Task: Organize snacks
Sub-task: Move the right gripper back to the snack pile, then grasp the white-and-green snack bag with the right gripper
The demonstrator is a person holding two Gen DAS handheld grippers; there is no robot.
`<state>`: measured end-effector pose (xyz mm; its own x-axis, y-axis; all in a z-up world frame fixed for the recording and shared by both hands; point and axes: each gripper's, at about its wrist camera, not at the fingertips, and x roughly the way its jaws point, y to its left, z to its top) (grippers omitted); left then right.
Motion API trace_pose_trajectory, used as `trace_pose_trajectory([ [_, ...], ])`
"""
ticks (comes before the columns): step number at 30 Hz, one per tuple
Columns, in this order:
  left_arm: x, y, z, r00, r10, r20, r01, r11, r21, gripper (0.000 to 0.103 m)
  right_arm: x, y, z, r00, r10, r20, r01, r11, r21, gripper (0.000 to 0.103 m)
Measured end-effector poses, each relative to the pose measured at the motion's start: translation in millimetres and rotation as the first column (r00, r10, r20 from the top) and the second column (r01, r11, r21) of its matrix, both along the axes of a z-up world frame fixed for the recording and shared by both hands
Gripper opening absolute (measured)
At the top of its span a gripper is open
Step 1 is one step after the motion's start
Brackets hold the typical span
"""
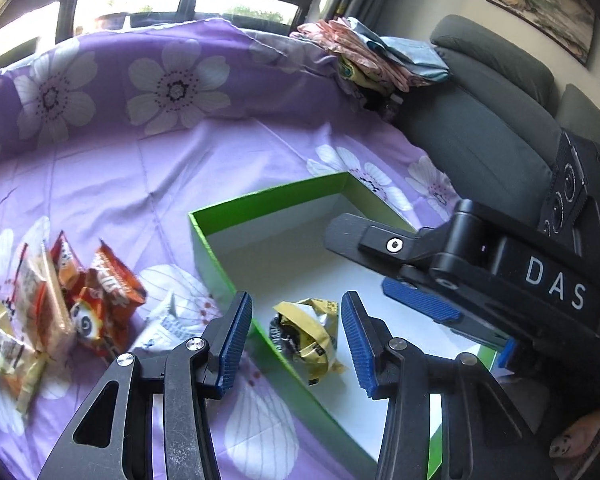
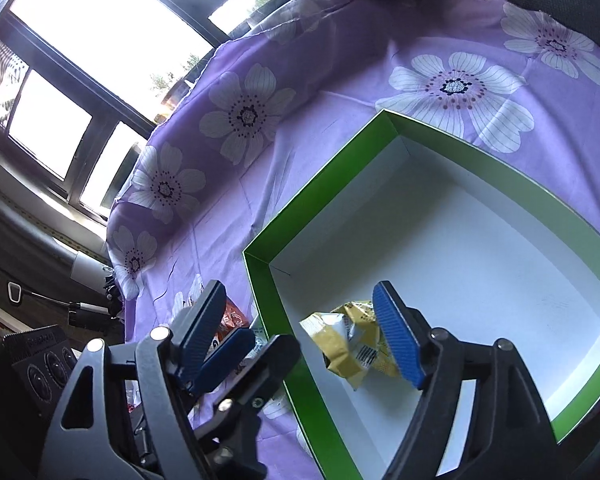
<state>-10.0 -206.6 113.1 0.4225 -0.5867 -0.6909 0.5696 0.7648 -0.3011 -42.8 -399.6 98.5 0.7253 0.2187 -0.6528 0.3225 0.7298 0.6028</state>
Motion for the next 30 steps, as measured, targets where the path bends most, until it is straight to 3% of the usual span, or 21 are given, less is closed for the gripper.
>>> trace_pose_trajectory([
  [1, 1, 12, 3, 1.0, 0.019, 0.005, -0.019, 1.0, -0.001, 0.049, 0, 1, 2, 1.0, -0.002, 0.003, 0.002, 1.0, -0.011, 0.082],
  [3, 6, 39, 8, 0.996, 0.084, 0.019, -0.084, 0.996, 0.001, 0.064, 1, 5, 4, 1.0, 0.001, 0.01, -0.001, 1.0, -0.031, 0.084],
  [6, 13, 84, 10, 0.976, 0.217, 0.034, -0.218, 0.976, 0.024, 0.07, 4, 14, 8, 0.999, 0.025, 0.023, -0.024, 0.999, -0.043, 0.085],
  [11, 23, 165, 1, 0.892, 0.452, 0.02, -0.452, 0.89, 0.064, 0.077, 16, 44, 12, 0.991, 0.129, 0.044, -0.126, 0.99, -0.066, 0.087],
  [16, 30, 226, -30, 0.815, 0.577, -0.047, -0.574, 0.816, 0.068, 0.077, 34, 89, 9, 0.961, 0.272, 0.045, -0.268, 0.96, -0.081, 0.087],
  [19, 36, 249, -47, 0.77, 0.628, -0.115, -0.621, 0.779, 0.09, 0.077, 47, 121, 4, 0.932, 0.362, 0.024, -0.358, 0.928, -0.099, 0.087],
  [21, 41, 255, -54, 0.768, 0.625, -0.139, -0.62, 0.78, 0.082, 0.077, 57, 145, 0, 0.911, 0.413, -0.004, -0.41, 0.904, -0.117, 0.087],
  [24, 48, 259, -66, 0.745, 0.637, -0.198, -0.634, 0.768, 0.09, 0.077, 77, 183, -6, 0.856, 0.514, -0.046, -0.516, 0.849, -0.112, 0.087],
  [27, 50, 259, -70, 0.738, 0.641, -0.211, -0.638, 0.765, 0.093, 0.077, 100, 220, -14, 0.786, 0.613, -0.083, -0.619, 0.78, -0.095, 0.086],
  [30, 51, 256, -72, 0.746, 0.632, -0.212, -0.631, 0.772, 0.082, 0.077, 124, 252, -29, 0.731, 0.67, -0.128, -0.681, 0.727, -0.086, 0.076],
])
